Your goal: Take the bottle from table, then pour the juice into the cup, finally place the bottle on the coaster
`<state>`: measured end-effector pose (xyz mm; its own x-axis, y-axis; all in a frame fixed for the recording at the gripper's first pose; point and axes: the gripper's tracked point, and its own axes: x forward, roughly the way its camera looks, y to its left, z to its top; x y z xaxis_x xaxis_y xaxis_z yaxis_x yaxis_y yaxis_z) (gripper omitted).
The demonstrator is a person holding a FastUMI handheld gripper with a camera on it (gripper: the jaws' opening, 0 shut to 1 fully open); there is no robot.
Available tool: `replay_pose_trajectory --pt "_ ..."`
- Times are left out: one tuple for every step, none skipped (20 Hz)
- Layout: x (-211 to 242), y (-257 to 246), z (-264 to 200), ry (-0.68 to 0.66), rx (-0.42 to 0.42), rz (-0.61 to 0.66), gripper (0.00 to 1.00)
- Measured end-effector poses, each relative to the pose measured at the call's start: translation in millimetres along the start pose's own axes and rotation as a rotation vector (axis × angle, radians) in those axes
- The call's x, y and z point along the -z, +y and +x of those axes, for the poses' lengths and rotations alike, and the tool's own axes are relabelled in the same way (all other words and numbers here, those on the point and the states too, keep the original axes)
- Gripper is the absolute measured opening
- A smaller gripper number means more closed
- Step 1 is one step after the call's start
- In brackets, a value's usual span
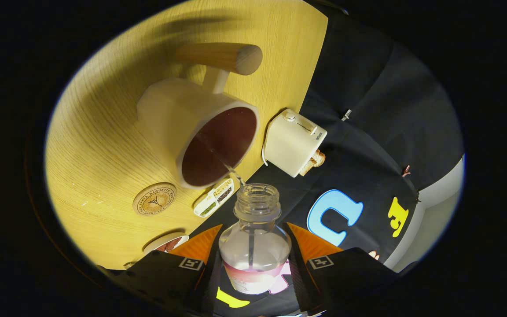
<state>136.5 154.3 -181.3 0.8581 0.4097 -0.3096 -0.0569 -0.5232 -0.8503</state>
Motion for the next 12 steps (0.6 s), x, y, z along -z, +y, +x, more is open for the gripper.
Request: replay_pose_trajectory --pt "-1 -2 1 -0.006 0.001 -0.008 0.71" --pt "-3 -2 1 -0.013 0.001 -0.017 0.71" --pt "-5 -2 2 -0.022 -0.001 -0.024 0.71" --pt "-7 -3 1 -0.031 0.000 -0.030 0.71" --pt "-9 -4 1 -0.040 0.002 -0.038 0.71" --pt "-11 -3 0 -0.045 0.002 -0.045 0.71" --pt "-11 -2 0 -0.047 -0.001 -0.048 0.71" --pt "-12 -1 -1 -0.048 -0.003 -0.050 0.71" --pt "-13 0 -2 -0.048 -0.004 -0.053 0.71" --pt "-13 0 -2 -0.049 -0.003 -0.052 0.71" --pt "-12 0 -2 -0.050 -0.002 -0.049 0.71" --pt "-11 0 -1 -0.049 -0.002 -0.046 0.71"
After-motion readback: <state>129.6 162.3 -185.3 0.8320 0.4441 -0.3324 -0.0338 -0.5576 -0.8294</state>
